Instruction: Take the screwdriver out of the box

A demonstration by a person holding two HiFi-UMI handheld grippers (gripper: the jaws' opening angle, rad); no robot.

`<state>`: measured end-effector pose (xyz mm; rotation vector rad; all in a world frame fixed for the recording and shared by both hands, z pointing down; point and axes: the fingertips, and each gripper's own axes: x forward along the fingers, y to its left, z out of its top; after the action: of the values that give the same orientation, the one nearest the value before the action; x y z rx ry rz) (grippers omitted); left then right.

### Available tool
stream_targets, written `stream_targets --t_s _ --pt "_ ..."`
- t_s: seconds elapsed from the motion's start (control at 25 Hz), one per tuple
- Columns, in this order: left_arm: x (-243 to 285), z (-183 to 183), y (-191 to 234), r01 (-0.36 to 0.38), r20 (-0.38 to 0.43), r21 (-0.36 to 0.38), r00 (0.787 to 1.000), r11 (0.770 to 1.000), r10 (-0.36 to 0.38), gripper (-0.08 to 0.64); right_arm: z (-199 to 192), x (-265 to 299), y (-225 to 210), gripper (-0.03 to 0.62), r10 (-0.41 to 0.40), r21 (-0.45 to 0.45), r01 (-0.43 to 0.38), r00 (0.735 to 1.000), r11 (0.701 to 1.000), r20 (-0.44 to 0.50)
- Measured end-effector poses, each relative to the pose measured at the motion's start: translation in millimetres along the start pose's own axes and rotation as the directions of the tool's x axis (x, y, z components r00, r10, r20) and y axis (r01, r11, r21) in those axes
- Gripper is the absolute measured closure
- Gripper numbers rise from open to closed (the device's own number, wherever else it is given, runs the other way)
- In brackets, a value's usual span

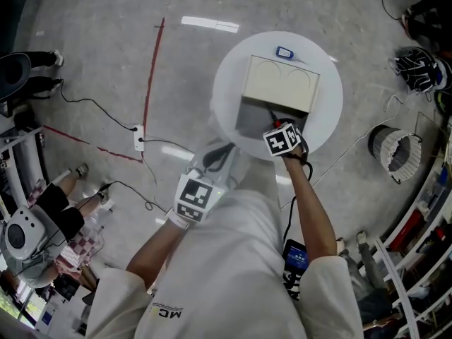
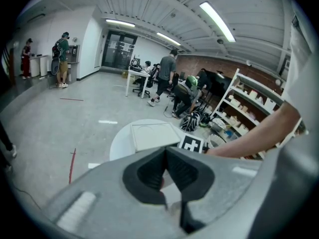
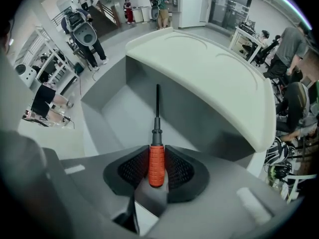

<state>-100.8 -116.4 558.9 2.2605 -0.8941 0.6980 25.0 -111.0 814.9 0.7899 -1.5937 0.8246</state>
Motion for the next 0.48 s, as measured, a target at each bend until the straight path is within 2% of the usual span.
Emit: stream_targets --t_s 0.24,0.48 --pt "-1 6 1 -0.006 0.006 0.003 1.0 1.0 0.006 0.56 0 -1 0 0.5 -0.007 -0.013 0.007 1.0 1.0 -0.027" --pt "-4 8 -3 -0.01 0.018 0.016 1.0 1.0 0.009 0.56 -1 -11 3 0.5 -0.019 -0.005 0.019 1.0 1.0 0.003"
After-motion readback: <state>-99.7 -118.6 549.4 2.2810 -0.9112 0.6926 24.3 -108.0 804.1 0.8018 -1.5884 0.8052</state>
